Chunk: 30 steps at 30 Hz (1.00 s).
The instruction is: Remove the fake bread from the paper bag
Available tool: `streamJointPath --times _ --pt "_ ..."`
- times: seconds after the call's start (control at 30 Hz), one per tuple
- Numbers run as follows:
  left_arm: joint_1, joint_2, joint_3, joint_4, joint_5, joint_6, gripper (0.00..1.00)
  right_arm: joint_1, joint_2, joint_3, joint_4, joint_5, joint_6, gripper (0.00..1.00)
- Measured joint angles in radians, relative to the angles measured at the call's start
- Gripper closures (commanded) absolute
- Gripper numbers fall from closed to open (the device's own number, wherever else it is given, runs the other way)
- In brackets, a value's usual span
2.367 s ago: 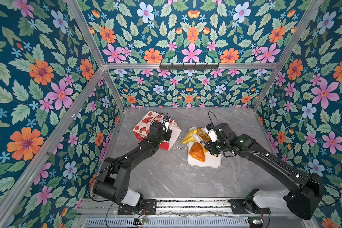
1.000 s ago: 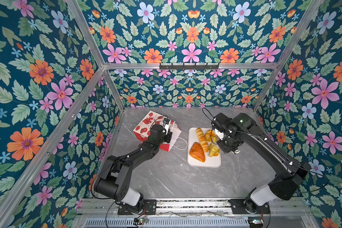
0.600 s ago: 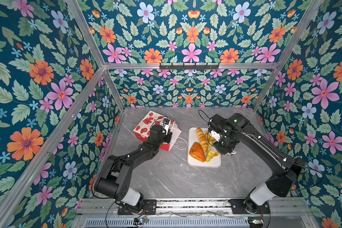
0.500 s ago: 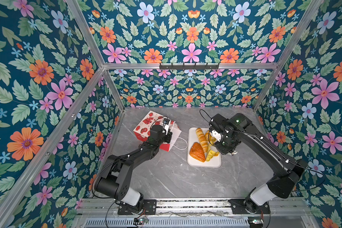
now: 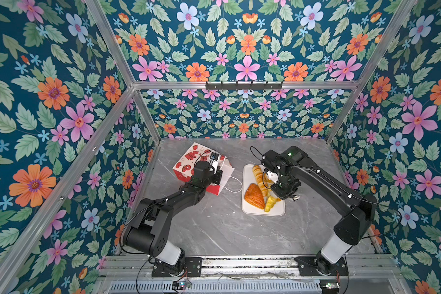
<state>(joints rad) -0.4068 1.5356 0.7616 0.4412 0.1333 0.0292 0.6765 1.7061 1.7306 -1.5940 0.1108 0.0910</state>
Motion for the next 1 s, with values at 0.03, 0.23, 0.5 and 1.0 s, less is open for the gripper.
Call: streamJointPath --times 0.03,0.23,0.5,1.0 --pt "0.000 0.002 0.000 0.002 0.002 0.000 1.00 0.002 0.004 0.004 0.003 0.000 0.000 0.75" --pt "0.000 0.010 0.000 0.012 0.011 -0.005 1.00 0.018 0.035 0.021 0.038 -0.018 0.001 0.57" --pt "0.000 0.013 0.000 0.014 0.018 -0.010 1.00 0.022 0.021 0.024 0.089 -0.058 0.008 0.51" --pt "0.000 0.016 0.009 0.014 0.020 -0.022 1.00 0.027 -0.234 -0.212 0.229 -0.196 0.063 0.55"
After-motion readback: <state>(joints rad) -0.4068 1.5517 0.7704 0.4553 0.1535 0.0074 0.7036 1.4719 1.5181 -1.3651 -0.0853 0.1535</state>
